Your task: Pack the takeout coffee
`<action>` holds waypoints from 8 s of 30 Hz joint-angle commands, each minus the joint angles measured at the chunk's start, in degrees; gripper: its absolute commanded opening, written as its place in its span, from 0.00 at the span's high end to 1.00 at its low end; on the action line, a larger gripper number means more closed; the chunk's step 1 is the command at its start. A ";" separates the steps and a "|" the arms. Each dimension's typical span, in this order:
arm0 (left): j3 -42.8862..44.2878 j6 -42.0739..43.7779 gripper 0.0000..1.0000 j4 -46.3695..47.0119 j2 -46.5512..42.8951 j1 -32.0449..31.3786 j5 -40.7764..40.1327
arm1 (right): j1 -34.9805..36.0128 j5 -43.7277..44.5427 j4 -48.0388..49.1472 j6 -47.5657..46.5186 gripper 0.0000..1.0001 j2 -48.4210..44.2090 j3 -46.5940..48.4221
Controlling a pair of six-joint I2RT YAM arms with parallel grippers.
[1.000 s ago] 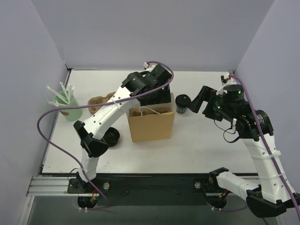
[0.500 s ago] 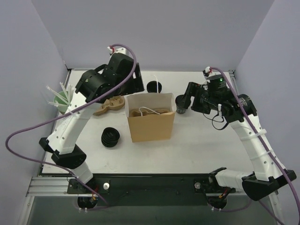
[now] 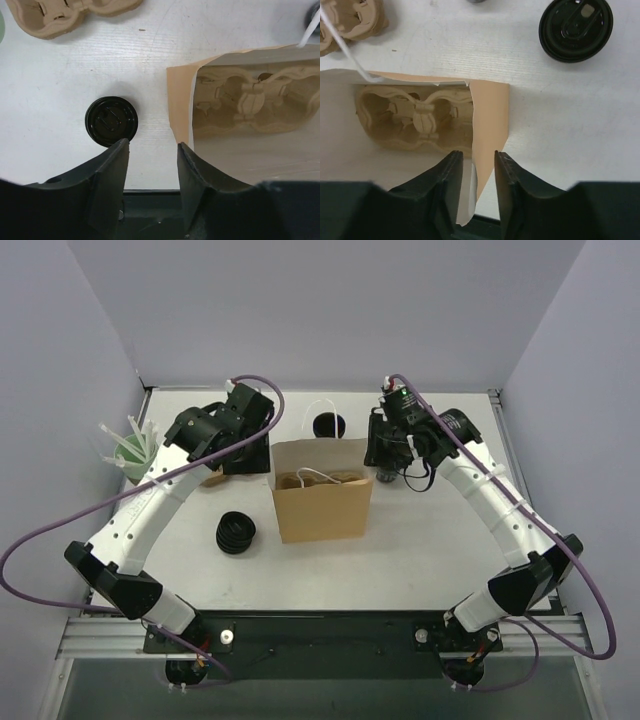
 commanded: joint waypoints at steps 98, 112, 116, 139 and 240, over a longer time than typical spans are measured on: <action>-6.61 1.45 1.00 16.96 -3.90 1.42 16.23 | -14.49 8.89 2.97 -12.08 0.05 3.74 5.20; -31.38 5.59 1.00 45.89 -24.62 0.98 18.09 | -17.22 1.15 4.37 -13.15 0.07 10.09 1.51; -35.52 5.32 1.00 47.66 -28.77 0.98 17.46 | -17.22 -0.33 4.64 -13.06 0.07 8.95 -0.42; -32.18 3.48 1.00 31.93 -25.96 0.81 16.93 | -17.84 -4.91 3.94 -19.57 0.10 23.09 7.22; -34.74 15.96 1.00 48.28 -19.10 1.33 34.25 | 40.70 17.06 5.08 -40.05 0.55 -13.82 13.73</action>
